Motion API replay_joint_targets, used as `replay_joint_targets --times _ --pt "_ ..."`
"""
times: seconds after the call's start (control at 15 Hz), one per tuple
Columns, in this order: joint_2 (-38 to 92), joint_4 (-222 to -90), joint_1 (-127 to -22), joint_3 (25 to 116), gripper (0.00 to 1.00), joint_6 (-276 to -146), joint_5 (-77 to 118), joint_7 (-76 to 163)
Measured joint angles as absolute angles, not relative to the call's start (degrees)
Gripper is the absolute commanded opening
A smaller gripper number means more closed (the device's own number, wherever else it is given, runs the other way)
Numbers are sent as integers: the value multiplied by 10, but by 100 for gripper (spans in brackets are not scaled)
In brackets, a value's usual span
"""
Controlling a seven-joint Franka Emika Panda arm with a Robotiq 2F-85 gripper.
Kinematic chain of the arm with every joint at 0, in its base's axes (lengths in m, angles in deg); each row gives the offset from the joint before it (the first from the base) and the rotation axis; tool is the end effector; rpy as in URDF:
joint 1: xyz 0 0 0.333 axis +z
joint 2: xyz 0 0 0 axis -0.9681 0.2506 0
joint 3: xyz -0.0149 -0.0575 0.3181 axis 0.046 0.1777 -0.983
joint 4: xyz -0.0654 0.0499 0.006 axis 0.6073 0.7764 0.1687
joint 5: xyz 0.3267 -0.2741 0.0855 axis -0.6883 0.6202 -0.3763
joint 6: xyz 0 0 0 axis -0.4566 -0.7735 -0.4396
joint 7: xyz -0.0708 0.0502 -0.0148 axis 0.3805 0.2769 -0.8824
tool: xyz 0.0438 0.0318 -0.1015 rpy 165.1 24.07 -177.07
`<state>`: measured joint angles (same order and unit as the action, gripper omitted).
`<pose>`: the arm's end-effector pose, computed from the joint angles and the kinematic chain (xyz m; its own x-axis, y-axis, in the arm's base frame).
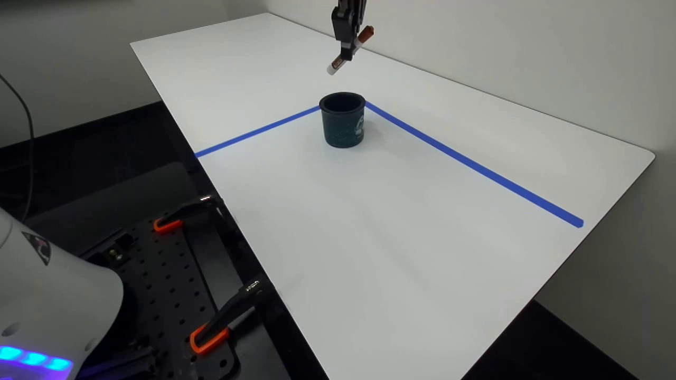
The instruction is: Remove the marker from the cup and put it on the table inside the blue border
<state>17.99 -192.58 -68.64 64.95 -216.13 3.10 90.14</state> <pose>0.5650 0.0885 0.2802 0.6005 -0.7918 -0.1120 -0.7981 -0.5846 -0.1458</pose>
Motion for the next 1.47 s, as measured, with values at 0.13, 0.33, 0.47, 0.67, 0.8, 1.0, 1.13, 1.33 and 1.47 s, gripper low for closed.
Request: replay_joint_targets --times 0.13,0.33,0.47,0.67,0.8,1.0,1.13,1.33,1.47 --pt "175 -1948 -704 649 5 -2161 -21 820" --pt "178 -1973 -727 651 5 -2147 -77 721" --pt "185 -1978 -740 655 5 -2128 -85 687" --pt "203 -1977 -748 668 5 -2102 -78 676" --pt "219 -1973 -749 674 5 -2105 -69 685" --pt "251 -1958 -748 676 5 -2121 -50 713" --pt "276 -1945 -746 676 5 -2127 -46 726" --pt "314 -1926 -745 677 5 -2128 -46 735" --pt "338 -1916 -745 678 5 -2128 -47 735"
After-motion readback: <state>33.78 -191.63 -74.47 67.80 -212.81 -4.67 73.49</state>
